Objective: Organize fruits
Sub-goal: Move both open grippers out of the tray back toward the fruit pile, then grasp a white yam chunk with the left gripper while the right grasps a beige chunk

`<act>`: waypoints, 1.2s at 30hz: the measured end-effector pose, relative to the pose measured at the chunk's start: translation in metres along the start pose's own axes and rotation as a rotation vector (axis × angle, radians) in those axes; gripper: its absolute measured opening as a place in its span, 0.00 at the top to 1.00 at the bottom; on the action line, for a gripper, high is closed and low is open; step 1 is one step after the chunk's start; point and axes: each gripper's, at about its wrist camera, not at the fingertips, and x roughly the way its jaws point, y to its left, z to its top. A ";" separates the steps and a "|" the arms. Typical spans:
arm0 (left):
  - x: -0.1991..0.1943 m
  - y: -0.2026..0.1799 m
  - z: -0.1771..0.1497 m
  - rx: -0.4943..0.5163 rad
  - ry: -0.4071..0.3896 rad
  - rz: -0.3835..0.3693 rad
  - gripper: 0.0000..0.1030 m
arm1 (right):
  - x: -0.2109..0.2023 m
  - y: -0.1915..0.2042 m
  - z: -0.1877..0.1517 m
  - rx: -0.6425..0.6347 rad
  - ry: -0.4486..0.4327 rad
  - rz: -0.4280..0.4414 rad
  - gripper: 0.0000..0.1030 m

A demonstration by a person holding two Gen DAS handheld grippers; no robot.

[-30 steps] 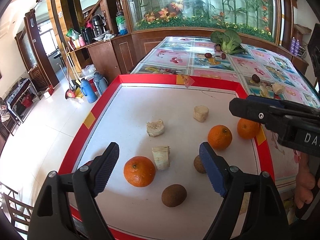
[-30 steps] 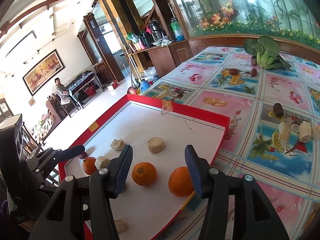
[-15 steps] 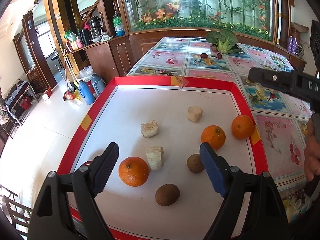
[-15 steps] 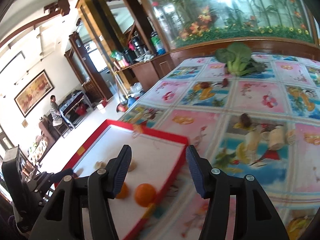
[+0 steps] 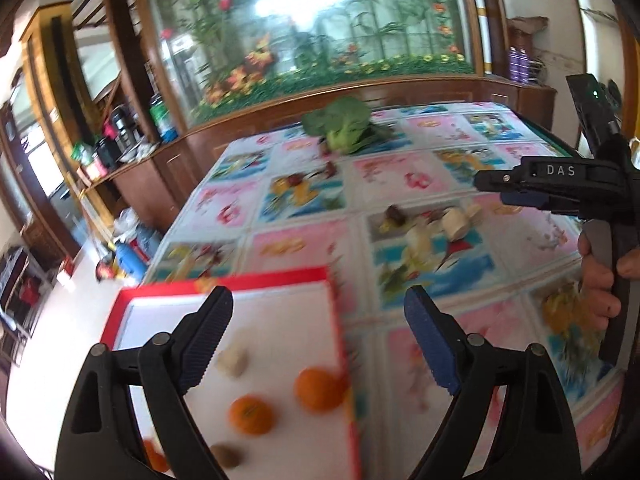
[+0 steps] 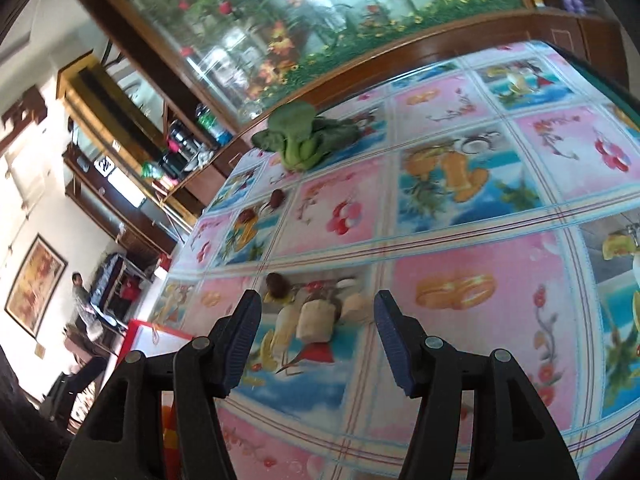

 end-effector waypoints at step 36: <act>0.123 -0.076 0.040 -0.051 0.189 -0.274 0.67 | 0.029 -0.015 0.004 0.063 0.111 -0.073 0.61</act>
